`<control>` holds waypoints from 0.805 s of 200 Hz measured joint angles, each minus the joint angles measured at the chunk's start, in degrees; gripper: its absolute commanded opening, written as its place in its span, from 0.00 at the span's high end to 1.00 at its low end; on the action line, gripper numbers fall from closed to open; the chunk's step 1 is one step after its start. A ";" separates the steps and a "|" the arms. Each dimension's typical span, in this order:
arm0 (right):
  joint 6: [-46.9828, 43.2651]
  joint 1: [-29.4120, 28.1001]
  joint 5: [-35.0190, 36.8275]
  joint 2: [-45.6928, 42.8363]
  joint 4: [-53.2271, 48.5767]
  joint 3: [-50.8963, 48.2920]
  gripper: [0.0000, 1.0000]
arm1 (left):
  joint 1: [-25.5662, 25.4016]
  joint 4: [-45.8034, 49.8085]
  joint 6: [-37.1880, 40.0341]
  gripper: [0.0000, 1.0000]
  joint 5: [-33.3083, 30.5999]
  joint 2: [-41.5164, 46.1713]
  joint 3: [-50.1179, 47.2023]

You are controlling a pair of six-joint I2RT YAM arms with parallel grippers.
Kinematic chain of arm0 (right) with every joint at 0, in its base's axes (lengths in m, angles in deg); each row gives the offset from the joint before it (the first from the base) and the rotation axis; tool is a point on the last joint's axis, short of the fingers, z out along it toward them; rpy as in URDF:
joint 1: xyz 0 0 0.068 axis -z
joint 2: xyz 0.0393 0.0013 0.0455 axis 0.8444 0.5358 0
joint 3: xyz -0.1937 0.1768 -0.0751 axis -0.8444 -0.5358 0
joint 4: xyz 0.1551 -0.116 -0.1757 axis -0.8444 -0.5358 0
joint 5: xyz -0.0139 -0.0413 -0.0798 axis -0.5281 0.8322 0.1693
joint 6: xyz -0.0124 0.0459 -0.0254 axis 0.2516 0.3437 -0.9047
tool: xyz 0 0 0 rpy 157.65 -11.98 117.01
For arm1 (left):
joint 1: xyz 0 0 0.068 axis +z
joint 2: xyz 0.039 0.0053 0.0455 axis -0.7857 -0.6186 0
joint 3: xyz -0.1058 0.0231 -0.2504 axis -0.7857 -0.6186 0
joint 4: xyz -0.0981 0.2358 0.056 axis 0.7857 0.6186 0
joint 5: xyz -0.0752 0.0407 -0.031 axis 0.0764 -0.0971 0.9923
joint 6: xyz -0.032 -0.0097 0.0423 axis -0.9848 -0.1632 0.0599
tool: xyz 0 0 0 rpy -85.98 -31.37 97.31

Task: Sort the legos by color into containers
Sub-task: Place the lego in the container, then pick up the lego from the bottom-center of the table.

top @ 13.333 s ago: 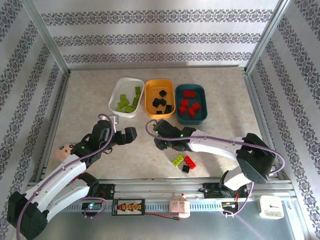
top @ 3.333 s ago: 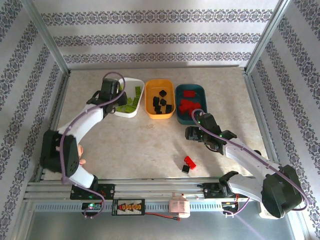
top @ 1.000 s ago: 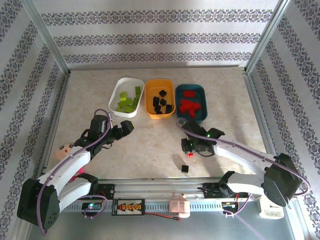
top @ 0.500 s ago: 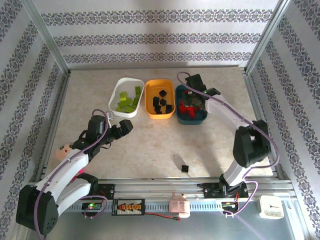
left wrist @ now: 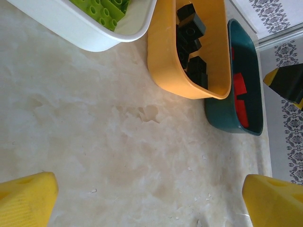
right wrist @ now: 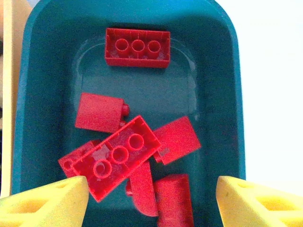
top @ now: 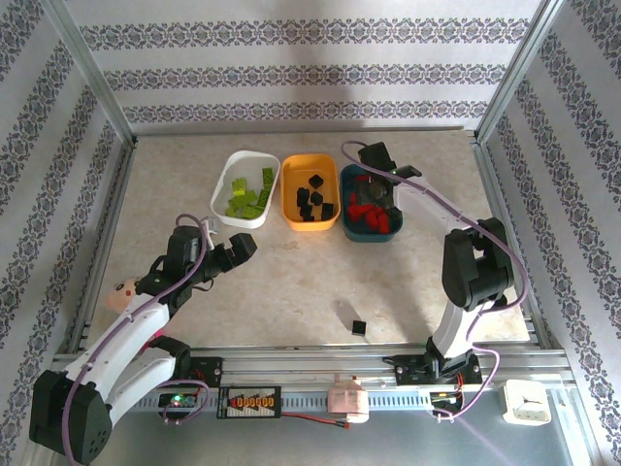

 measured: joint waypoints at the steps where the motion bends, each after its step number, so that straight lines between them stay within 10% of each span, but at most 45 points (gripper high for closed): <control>1: 0.00 0.00 -0.02 -0.13 -0.02 -0.11 0.27 | 0.00 0.02 -0.02 0.00 0.00 0.02 0.00; 93: 8.04 -22.03 -3.58 -34.67 -3.96 -28.04 0.24 | 0.02 1.03 0.02 0.00 -0.68 2.34 -0.22; 161: 21.44 -44.39 -5.86 -33.75 -9.31 -39.67 0.24 | 0.02 1.01 -0.04 0.00 -0.85 2.29 -2.86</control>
